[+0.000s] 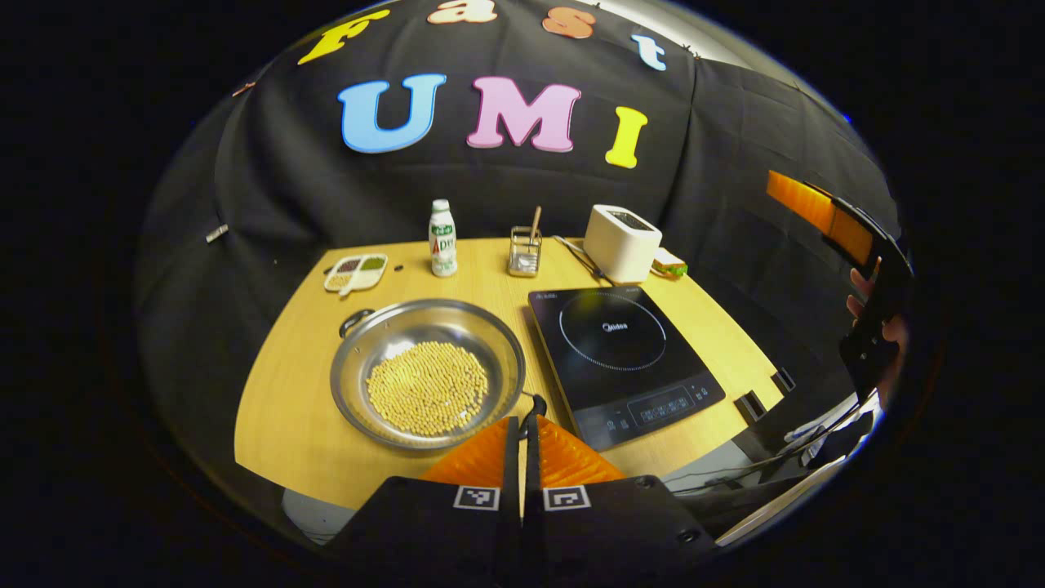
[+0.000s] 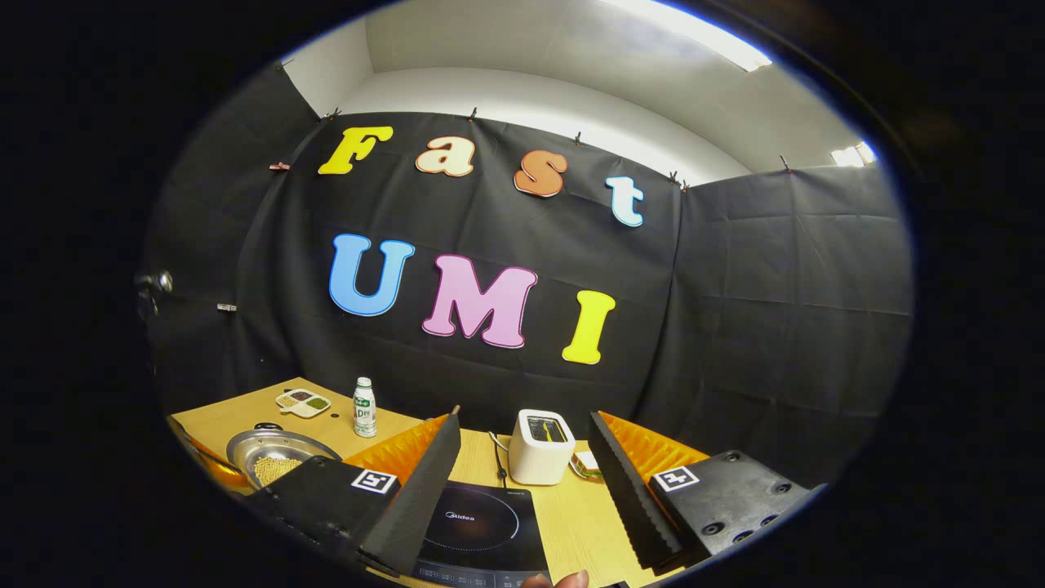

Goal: First push the handle of the pot to place it horizontally, then grasp the pot with both hands and set it on the induction cooktop.

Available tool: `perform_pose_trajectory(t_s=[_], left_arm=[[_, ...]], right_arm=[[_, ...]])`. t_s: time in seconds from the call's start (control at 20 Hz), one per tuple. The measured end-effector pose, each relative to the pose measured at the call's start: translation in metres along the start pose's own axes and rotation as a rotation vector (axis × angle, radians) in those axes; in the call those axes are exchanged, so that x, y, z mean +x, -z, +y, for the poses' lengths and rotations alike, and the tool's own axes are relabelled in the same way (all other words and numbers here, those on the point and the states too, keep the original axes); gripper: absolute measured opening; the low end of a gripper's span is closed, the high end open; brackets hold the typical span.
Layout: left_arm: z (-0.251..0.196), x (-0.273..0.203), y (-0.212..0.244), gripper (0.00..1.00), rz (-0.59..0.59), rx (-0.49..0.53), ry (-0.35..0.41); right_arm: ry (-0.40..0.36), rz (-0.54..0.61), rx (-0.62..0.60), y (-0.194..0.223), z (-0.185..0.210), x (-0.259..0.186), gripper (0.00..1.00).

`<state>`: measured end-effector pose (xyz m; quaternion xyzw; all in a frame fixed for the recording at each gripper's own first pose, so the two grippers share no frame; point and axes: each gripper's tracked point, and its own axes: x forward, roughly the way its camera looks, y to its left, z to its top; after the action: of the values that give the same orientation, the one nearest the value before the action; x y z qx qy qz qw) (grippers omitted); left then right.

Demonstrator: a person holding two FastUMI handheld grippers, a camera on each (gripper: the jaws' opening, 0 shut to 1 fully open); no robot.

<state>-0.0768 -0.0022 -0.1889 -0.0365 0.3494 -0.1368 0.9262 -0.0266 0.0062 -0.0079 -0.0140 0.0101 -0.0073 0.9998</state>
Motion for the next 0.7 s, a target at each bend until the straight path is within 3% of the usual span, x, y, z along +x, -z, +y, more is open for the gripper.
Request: perform_pose_trajectory(t_s=[0.7], left_arm=[[0.024, 0.068, 0.076, 0.05, 0.403, -0.016, 0.083]], right_arm=[[0.054, 0.013, -0.019, 0.008, -0.015, 0.004, 0.98]])
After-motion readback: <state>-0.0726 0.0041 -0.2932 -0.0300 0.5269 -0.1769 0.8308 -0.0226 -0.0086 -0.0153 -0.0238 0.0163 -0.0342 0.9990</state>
